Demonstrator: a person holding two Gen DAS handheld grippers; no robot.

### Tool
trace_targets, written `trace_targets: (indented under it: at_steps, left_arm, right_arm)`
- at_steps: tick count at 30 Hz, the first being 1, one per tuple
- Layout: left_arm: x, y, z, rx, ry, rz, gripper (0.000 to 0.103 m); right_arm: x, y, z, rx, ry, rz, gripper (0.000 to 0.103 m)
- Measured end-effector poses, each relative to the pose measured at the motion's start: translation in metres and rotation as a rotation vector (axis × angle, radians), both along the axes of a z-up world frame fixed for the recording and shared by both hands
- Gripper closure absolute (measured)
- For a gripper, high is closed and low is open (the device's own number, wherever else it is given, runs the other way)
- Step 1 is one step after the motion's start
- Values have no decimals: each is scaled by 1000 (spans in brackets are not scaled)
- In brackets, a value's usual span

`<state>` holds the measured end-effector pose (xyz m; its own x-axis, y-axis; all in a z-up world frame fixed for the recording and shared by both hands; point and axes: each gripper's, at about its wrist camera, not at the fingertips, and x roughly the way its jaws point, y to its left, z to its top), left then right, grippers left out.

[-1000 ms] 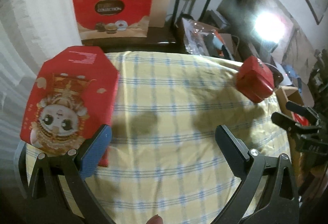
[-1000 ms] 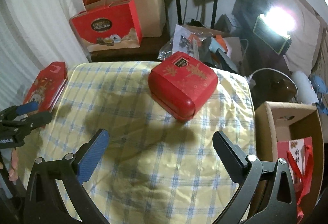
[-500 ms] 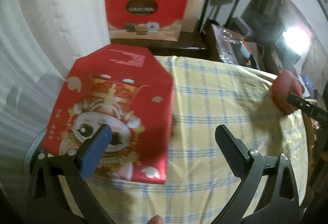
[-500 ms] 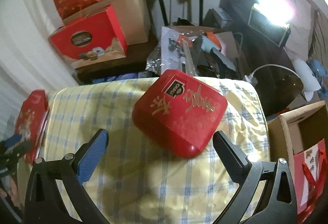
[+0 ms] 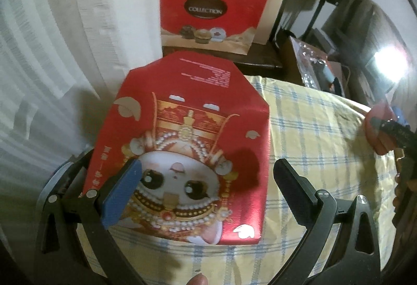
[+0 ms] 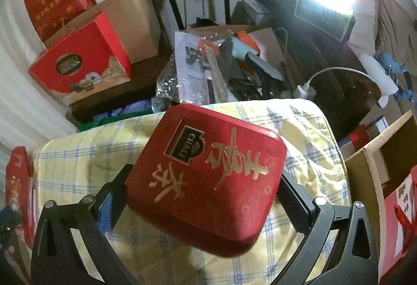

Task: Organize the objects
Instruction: 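Close the right gripper on the red square tin with gold characters, then lift the tin with the right gripper and carry it toward the cardboard box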

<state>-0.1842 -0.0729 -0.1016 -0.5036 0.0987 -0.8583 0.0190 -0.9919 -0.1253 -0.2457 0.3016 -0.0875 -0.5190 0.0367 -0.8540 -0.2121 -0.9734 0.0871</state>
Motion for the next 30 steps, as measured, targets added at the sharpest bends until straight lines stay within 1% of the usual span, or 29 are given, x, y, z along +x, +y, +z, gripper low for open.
trace_targets:
  at_steps: [1, 3, 9, 12, 18, 21, 24, 30]
  left_arm:
    - [0, -1, 0, 2, -1, 2, 2]
    - [0, -4, -1, 5, -3, 6, 2]
    - [2, -9, 0, 14, -1, 12, 2]
    - [2, -12, 0, 15, -1, 14, 2]
    - [1, -18, 0, 17, 0, 23, 2]
    - [-1, -22, -2, 27, -9, 26, 2]
    - [-1, -30, -1, 26, -7, 42, 2]
    - [0, -58, 2, 53, -8, 83, 2]
  right_arm:
    - [-1, 0, -1, 9, -2, 4, 1]
    - [-1, -1, -3, 26, -4, 11, 5]
    - [3, 0, -2, 38, 1, 54, 7]
    - [7, -1, 0, 26, 0, 69, 8]
    - [24, -11, 8, 35, 12, 119, 8]
    - [33, -15, 13, 19, 19, 139, 8]
    - [43, -19, 19, 8, 29, 168, 8]
    - [61, -29, 31, 1, 48, 221, 8]
